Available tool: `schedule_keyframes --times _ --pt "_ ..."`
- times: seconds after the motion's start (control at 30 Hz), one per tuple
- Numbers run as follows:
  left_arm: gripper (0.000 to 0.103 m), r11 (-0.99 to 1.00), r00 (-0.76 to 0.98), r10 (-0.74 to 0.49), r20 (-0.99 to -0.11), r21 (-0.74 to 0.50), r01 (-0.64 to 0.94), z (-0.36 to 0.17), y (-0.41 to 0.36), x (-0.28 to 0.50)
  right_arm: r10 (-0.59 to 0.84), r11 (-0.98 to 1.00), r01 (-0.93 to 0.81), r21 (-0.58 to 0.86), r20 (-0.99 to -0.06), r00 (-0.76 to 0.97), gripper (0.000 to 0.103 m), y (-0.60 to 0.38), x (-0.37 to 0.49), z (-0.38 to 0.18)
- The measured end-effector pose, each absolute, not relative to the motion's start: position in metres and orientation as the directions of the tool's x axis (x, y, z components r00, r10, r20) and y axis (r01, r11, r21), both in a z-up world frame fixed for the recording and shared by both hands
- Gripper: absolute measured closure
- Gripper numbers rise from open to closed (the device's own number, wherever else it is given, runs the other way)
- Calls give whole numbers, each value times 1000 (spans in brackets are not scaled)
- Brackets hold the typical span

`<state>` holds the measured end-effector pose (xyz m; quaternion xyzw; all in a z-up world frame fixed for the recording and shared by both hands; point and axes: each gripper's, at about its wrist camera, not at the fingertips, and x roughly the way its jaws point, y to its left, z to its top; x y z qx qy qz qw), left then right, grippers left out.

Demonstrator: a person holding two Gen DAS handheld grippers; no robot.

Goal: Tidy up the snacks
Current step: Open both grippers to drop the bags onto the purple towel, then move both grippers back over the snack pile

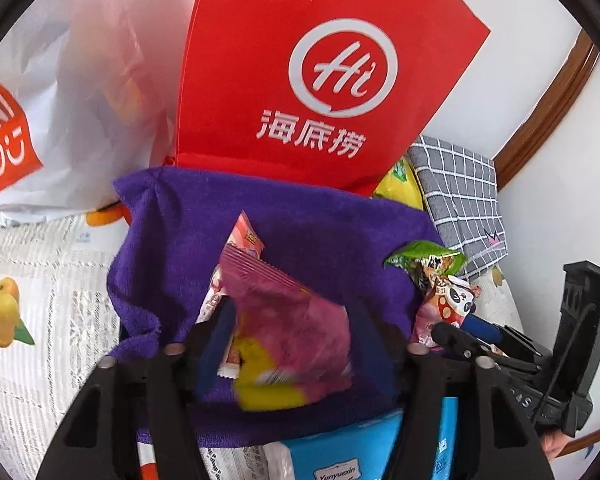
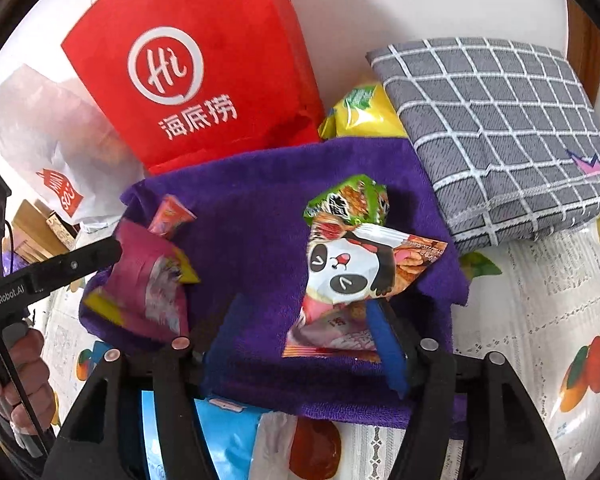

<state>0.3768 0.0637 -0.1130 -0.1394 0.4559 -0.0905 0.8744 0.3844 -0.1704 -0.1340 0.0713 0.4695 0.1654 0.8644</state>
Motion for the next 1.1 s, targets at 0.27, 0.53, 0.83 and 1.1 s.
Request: schedule_keyframes --times 0.27,0.53,0.83,1.1 --pt "38 955 575 -256 -777 -297 24 -98 66 362 327 944 -236 233 -765 555 38 -169 373 -116" --pt "38 961 583 -244 -775 -275 36 -78 73 324 297 954 -226 198 -729 616 38 -172 335 -87" --pt "38 952 576 -269 -772 -305 35 -72 83 273 237 970 -204 134 -726 646 38 -168 270 -73" --pt "38 944 568 -283 -773 -328 25 -78 96 226 336 941 -226 252 -767 546 38 -171 220 -98"
